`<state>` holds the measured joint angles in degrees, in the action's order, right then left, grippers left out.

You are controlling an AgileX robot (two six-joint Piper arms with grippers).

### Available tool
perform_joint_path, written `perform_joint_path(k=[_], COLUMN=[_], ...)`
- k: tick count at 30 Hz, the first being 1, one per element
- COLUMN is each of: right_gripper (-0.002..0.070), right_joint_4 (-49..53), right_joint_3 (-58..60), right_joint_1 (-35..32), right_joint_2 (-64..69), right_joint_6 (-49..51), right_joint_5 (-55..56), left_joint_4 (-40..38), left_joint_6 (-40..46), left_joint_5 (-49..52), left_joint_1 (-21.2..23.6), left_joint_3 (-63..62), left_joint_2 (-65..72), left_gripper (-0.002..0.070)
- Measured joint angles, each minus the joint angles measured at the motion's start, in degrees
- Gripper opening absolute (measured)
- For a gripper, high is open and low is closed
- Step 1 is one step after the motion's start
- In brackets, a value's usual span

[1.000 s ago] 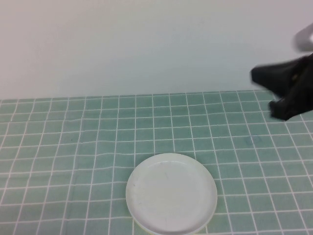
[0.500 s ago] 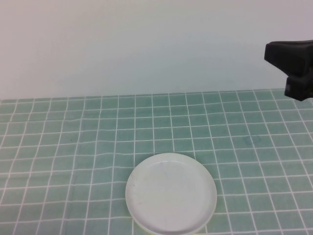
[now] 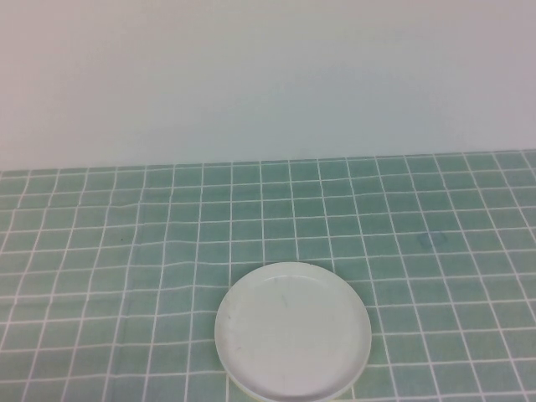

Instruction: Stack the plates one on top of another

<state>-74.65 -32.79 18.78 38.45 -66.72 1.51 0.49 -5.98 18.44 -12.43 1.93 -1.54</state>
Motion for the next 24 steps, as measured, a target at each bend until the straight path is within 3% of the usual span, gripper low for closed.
perform_joint_path(k=[13, 16, 19, 22, 24], right_gripper=[-0.0002, -0.0002, -0.0002, -0.0002, -0.0002], right_joint_4=[-2.1, 2.0, 20.4, 54.7, 69.9], right_joint_3=[15.0, 18.1, 21.7, 26.0, 28.2], right_joint_1=[-2.2, -2.2, -2.2, -2.2, -2.2], right_joint_2=[-18.2, -20.8, -24.9, -30.0, -32.7], right_joint_6=[-5.5, -2.6, 16.5, 51.5, 68.4], right_joint_5=[-1.1, -3.1, -4.3, -5.4, -6.6], left_joint_4=[0.0, 0.0, 0.2, 0.2, 0.2], left_joint_6=[0.0, 0.0, 0.0, 0.0, 0.0], left_joint_5=[0.0, 0.0, 0.0, 0.0, 0.0], left_joint_1=[0.0, 0.0, 0.0, 0.0, 0.0], left_joint_3=[0.0, 0.0, 0.0, 0.0, 0.0], left_joint_2=[0.0, 0.0, 0.0, 0.0, 0.0], left_gripper=[0.0000, 0.0000, 0.0000, 0.0000, 0.0000])
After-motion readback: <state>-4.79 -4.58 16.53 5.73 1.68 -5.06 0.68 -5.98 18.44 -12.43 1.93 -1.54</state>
